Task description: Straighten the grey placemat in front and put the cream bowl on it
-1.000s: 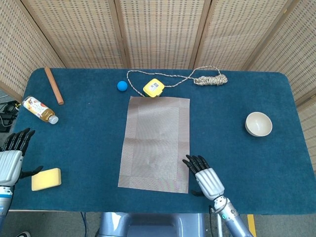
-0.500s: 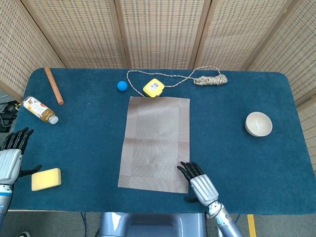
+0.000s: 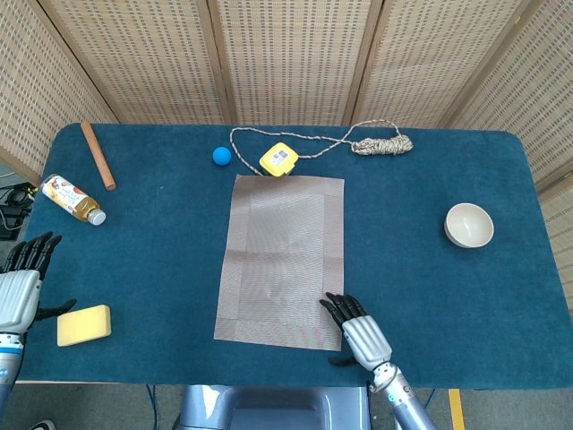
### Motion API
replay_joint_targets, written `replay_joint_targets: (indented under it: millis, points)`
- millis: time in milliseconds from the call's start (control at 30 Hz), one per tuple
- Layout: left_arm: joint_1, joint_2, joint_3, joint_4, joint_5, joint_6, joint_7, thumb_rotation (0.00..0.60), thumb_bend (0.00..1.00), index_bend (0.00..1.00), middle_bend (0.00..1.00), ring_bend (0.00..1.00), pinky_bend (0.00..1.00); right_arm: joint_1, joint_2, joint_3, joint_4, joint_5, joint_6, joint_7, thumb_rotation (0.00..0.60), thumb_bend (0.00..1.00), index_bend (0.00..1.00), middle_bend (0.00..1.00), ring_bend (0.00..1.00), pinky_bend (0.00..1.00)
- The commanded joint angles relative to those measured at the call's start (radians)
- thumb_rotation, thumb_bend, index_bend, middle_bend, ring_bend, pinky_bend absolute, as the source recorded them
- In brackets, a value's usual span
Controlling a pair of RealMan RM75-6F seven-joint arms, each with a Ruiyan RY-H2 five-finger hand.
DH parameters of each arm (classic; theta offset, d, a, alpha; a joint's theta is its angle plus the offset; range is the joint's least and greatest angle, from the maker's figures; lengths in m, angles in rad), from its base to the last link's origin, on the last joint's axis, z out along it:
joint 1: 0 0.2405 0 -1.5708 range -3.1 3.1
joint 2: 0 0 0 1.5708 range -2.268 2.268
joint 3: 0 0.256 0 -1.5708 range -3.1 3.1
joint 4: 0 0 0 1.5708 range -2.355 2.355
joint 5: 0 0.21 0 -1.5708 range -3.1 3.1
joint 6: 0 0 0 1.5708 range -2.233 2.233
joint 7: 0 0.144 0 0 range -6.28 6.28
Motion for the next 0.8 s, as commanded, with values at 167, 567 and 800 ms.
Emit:
replay_joint_targets:
  millis: [167,567,800]
  points:
    - [-0.003,-0.003,-0.003,0.007,-0.011,-0.008,0.002,0.6,0.11,0.01,0.0,0.0,0.0,-0.005,-0.037,0.007,0.055,-0.025,0.031,0.063,0.6,0.22,0.08,0.0,0.0,0.0]
    - [-0.003,-0.005,-0.004,0.005,-0.015,-0.008,0.006,0.6,0.11,0.01,0.0,0.0,0.0,-0.011,-0.079,0.014,0.131,-0.093,0.118,0.131,0.6,0.44,0.12,0.0,0.0,0.0]
    - [-0.003,-0.004,-0.003,0.003,-0.012,-0.008,0.007,0.6,0.11,0.01,0.0,0.0,0.0,-0.017,-0.055,0.002,0.106,-0.084,0.104,0.117,0.6,0.38,0.11,0.0,0.0,0.0]
